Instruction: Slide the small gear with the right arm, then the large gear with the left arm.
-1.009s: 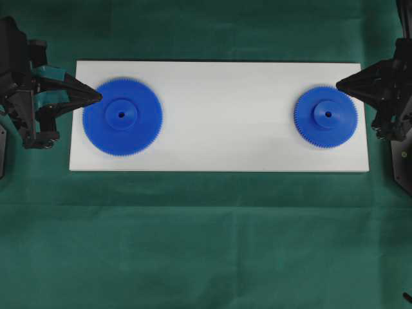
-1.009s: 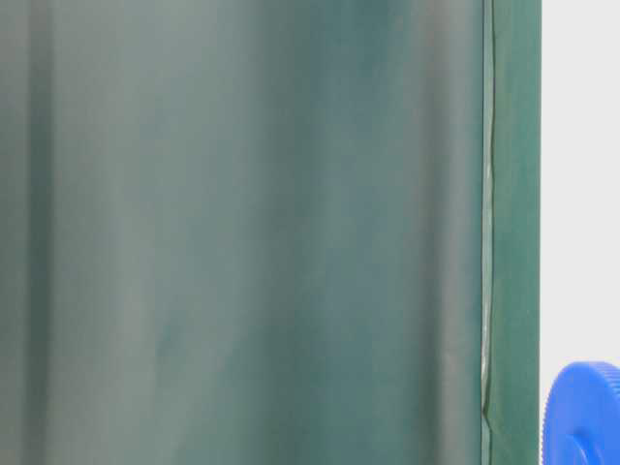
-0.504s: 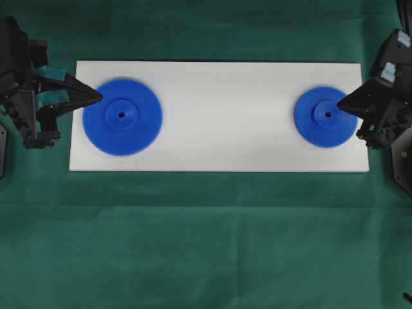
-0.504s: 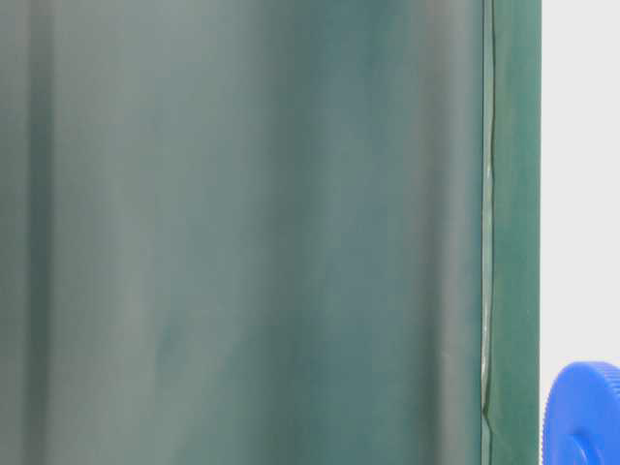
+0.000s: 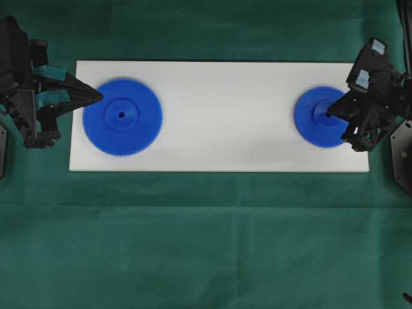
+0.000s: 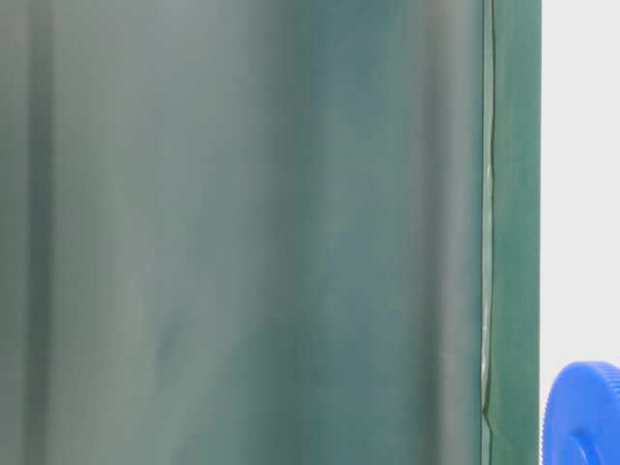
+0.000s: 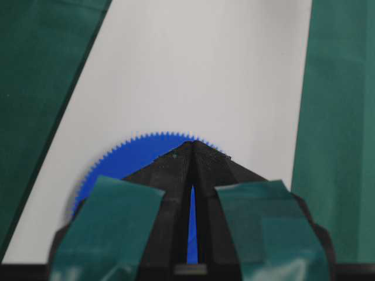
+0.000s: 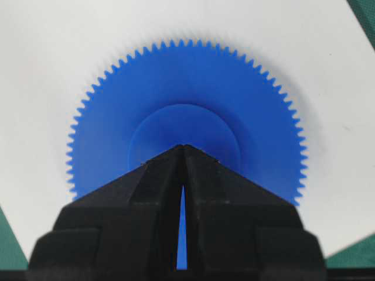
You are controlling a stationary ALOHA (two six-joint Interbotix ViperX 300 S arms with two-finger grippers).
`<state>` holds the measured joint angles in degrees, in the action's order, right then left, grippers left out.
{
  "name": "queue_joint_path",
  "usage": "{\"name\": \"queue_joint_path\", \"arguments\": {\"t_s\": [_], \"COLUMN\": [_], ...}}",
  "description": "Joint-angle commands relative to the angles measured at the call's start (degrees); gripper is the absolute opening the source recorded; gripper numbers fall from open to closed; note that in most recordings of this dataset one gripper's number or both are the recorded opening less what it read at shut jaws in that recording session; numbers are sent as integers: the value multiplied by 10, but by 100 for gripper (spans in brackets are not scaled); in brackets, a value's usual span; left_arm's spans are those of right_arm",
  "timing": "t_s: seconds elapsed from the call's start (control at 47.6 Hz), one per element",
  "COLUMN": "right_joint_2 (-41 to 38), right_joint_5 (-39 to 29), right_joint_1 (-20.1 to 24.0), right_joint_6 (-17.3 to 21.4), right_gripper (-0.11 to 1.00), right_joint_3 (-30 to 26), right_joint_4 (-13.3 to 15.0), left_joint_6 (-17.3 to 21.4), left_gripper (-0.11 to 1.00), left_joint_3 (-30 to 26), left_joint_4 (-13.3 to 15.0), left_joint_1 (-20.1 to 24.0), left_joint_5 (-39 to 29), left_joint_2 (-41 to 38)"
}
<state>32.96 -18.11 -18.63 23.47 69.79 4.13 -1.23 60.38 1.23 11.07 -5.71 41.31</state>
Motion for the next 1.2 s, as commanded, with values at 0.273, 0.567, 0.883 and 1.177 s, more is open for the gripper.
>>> {"name": "queue_joint_path", "arguments": {"t_s": [0.273,0.567,0.883,1.177], "right_joint_2": [-38,-39,-39,-70], "right_joint_5": [17,15,22,43], "right_joint_1": [-1,-1,-1,-1], "right_joint_6": [1,14,18,18], "right_gripper": [50,50,50,50], "right_joint_3": [-7,-2,0,-11], "right_joint_4": [-1,-1,-2,-2], "left_joint_6": [1,1,0,0], "left_gripper": [-1,-1,-1,-1], "left_joint_3": [-8,-6,-3,5], "left_joint_4": [1,1,1,1], "left_joint_1": [2,2,2,2], "left_joint_5": [5,5,6,6], "left_joint_2": [-1,-1,-1,-1]}}
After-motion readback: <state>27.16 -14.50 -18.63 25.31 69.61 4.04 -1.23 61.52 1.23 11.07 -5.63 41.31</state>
